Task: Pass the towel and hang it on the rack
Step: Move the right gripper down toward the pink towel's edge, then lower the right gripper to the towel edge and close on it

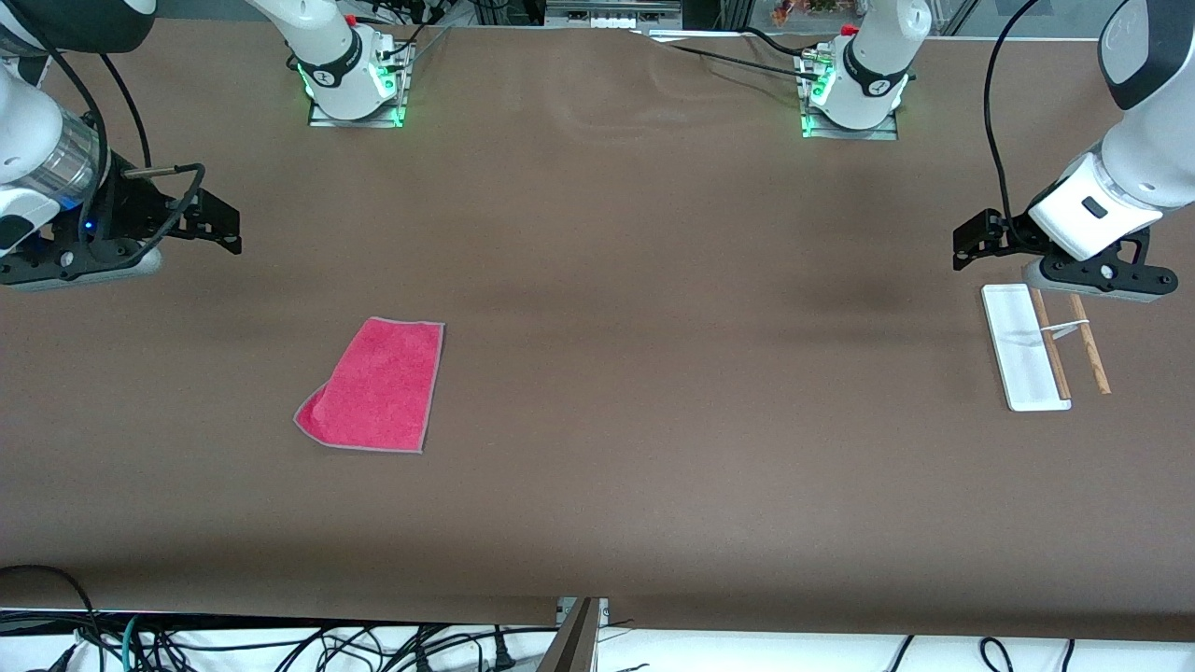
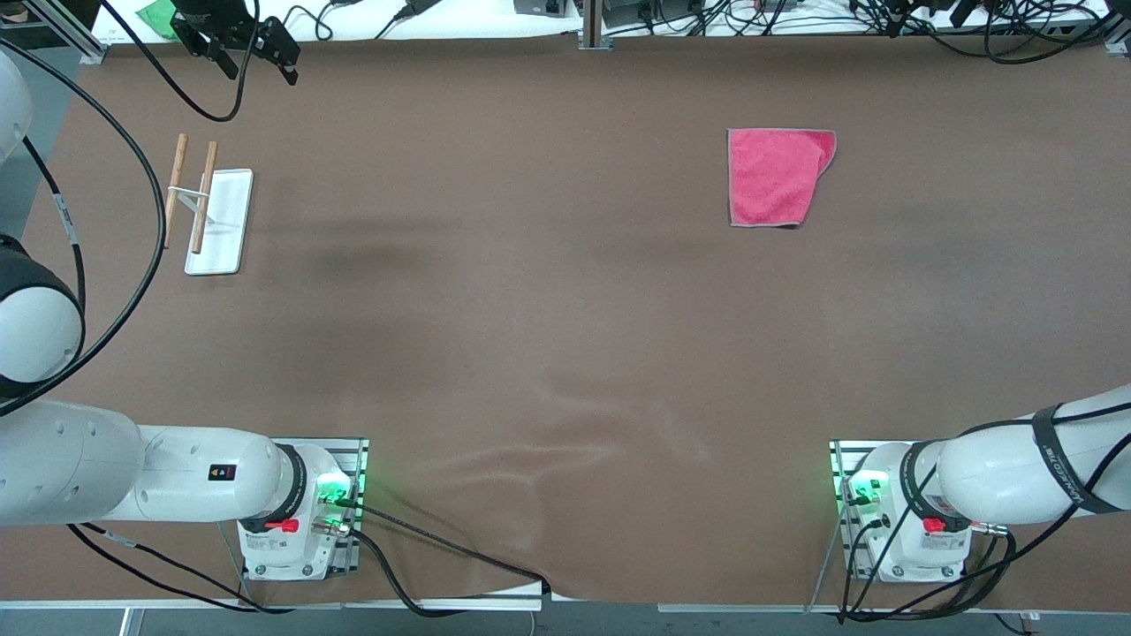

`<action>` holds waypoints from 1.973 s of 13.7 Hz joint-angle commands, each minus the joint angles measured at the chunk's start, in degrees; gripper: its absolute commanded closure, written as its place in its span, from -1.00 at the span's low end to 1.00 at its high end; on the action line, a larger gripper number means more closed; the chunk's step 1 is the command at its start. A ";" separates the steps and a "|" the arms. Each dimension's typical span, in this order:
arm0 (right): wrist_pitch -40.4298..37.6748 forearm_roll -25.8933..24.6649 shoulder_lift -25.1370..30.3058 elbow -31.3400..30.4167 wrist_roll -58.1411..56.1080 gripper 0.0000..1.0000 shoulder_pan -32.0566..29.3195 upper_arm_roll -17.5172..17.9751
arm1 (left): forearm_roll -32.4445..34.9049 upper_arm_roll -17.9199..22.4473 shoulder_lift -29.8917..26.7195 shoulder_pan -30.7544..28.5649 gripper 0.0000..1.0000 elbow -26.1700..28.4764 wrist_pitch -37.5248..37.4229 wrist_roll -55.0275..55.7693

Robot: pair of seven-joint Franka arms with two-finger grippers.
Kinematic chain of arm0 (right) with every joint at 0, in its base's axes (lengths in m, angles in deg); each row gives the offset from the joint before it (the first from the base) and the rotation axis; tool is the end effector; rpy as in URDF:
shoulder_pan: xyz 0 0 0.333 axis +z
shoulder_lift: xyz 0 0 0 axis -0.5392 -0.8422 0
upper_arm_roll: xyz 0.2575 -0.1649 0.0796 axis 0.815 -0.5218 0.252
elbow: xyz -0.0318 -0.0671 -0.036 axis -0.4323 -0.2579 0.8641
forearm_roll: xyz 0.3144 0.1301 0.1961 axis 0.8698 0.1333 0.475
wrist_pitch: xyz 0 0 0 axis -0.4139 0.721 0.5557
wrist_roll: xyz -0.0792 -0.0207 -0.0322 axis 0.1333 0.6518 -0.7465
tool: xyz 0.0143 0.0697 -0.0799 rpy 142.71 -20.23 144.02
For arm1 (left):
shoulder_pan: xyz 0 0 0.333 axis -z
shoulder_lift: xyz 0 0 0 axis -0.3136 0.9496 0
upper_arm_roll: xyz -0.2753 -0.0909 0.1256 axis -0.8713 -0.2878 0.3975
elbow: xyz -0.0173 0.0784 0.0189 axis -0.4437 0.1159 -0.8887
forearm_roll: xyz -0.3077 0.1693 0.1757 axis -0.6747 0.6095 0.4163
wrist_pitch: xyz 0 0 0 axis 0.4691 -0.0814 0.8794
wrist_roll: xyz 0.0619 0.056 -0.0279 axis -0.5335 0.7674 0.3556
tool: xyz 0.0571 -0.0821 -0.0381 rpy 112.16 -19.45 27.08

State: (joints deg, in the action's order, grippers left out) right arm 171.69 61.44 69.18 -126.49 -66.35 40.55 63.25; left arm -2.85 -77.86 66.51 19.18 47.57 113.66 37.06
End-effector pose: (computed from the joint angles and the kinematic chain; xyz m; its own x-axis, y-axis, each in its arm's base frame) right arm 0.5822 0.0806 0.5970 0.9855 0.1669 -0.0293 0.1671 -0.9859 0.0047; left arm 0.5597 -0.0317 0.5398 0.9929 -0.1173 -0.0204 -0.1172 -0.9931 0.0069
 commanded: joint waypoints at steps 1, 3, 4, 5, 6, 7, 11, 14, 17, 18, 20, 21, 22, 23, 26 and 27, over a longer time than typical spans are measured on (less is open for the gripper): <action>-0.59 -1.17 0.60 0.26 0.87 -1.00 0.16 0.16 | 1.75 -0.17 0.41 0.24 -1.00 -0.93 -0.20 0.88; -0.33 -1.26 0.43 0.44 0.26 -1.00 0.16 0.08 | 1.75 -0.09 0.41 0.24 -1.00 -0.93 -0.20 0.88; -0.33 -1.26 0.08 0.35 0.26 -1.00 0.08 -0.01 | 1.75 -0.09 0.41 0.24 -1.00 -0.93 -0.20 0.88; 0.11 -1.34 -1.14 0.35 0.26 -1.00 0.08 -0.01 | 1.75 -0.09 0.33 0.24 -1.00 -0.93 -0.20 0.88; 0.63 -1.43 -3.15 0.18 -0.44 -1.00 -0.01 -0.01 | 1.75 -0.09 0.41 0.24 -1.00 -0.93 -0.20 0.88; 2.20 -1.52 -5.52 -1.04 -1.93 -1.00 -0.01 -0.10 | 1.75 -0.09 0.41 0.24 -1.00 -0.93 -0.20 0.88; 19.15 -1.08 -16.41 -5.80 -9.04 -1.00 -2.47 -0.36 | 1.75 -0.09 0.41 0.24 -1.00 -0.93 -0.20 0.88; 28.73 -0.82 -23.45 -5.36 -15.63 -1.00 -3.52 -0.36 | 1.66 -0.09 0.33 0.24 -1.00 -0.93 -0.20 0.88; 34.64 -0.56 -29.00 -4.66 -17.66 -0.99 -4.49 -0.36 | 1.75 -0.09 0.41 -0.11 -1.00 -1.28 -0.20 0.53; 35.61 -0.29 -30.49 -4.31 -19.33 -0.98 -5.19 -0.36 | 1.67 0.00 0.41 -0.20 -1.00 -1.28 -0.20 0.44; 37.89 -0.29 -32.43 -3.78 -21.01 -0.98 -6.16 -0.27 | 1.66 0.09 0.41 -0.46 -1.00 -1.19 -0.29 0.35; 38.60 -0.29 -33.22 -3.61 -21.01 -0.97 -6.17 -0.27 | 1.66 0.09 0.41 -0.63 -1.00 -1.28 -0.29 0.35; 39.82 -0.29 -33.93 -3.43 -21.01 -0.94 -6.17 -0.27 | 1.66 0.09 0.41 -0.64 -1.00 -1.28 -0.29 0.35; 40.71 -0.29 -34.89 -3.08 -21.10 -0.89 -6.25 -0.27 | 1.66 0.09 0.41 -0.55 -1.00 -1.28 -0.29 0.35; 41.94 -0.20 -36.39 -2.82 -21.19 -0.64 -6.25 -0.27 | 1.66 0.09 0.41 -0.64 -1.00 -1.28 -0.46 0.35; 42.03 -0.20 -36.66 -2.81 -21.19 -0.49 -6.25 -0.27 | 1.66 0.09 0.41 -0.64 -1.00 -1.28 -0.46 0.26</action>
State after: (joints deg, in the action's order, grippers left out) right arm 213.40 60.93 33.91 -130.97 -86.24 34.78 62.47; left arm -2.85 -77.57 66.56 18.72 47.45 113.71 37.06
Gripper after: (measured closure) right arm 0.154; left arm 0.000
